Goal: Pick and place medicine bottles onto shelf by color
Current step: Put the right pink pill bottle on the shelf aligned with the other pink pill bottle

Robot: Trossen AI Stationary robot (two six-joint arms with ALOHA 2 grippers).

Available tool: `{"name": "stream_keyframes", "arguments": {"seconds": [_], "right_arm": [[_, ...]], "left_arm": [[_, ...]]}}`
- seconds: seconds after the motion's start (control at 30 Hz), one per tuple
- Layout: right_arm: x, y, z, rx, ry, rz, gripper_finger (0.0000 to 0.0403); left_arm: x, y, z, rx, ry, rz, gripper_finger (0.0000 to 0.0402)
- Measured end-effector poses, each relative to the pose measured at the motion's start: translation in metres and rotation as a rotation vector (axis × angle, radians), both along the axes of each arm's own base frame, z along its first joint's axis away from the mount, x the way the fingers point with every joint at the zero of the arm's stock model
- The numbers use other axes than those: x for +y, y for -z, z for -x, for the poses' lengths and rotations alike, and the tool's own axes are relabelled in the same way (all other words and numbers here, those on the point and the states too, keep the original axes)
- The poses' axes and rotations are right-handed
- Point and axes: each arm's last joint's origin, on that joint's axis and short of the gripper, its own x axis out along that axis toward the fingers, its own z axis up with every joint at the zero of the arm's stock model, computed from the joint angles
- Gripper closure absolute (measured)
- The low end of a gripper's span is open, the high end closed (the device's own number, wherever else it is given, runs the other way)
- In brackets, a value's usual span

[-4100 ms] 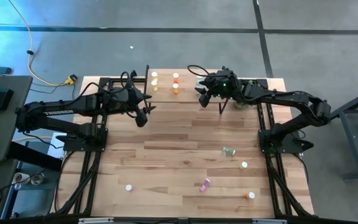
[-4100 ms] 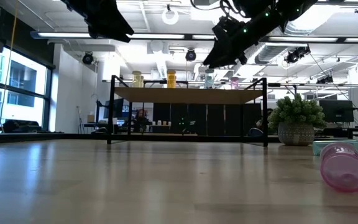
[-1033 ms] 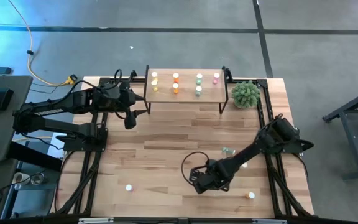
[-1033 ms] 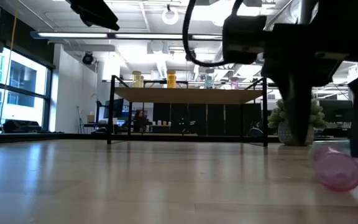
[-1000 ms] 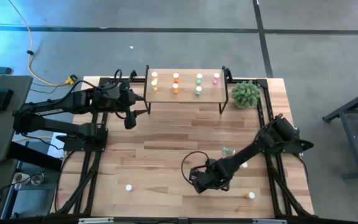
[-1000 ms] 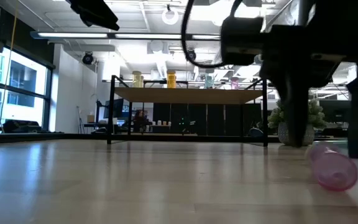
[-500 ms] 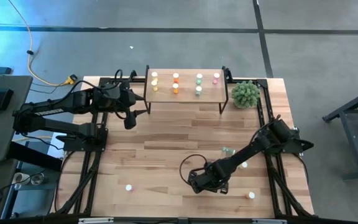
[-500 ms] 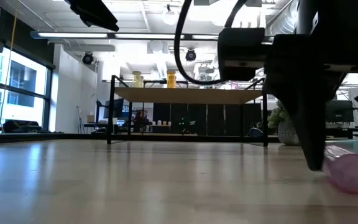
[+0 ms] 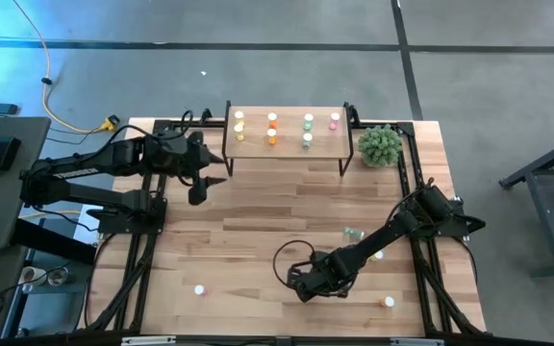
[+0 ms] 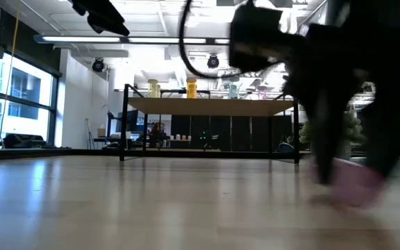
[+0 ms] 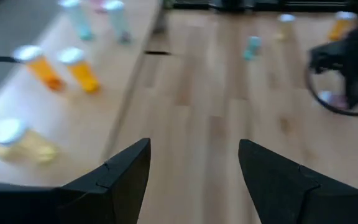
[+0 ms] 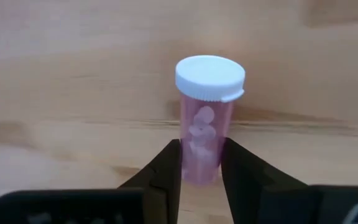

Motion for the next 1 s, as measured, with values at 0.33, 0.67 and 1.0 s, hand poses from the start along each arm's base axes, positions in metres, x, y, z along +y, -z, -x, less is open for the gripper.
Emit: {"name": "stream_keyframes", "arguments": {"seconds": [0.33, 0.67, 1.0], "right_arm": [[-0.003, -0.021, -0.035, -0.52, -0.083, 0.303, 0.032], [-0.022, -0.047, -0.063, -0.833, -0.163, 0.615, 0.032], [-0.049, -0.075, -0.083, -1.011, -0.224, 0.876, 0.032]], "left_arm": [[-0.01, 0.002, 0.0, -0.025, 0.225, 0.225, 0.017], [-0.014, 0.0, 0.0, -0.061, 0.34, 0.343, 0.017], [-0.015, -0.001, -0.001, -0.073, 0.347, 0.393, 0.017]]}}
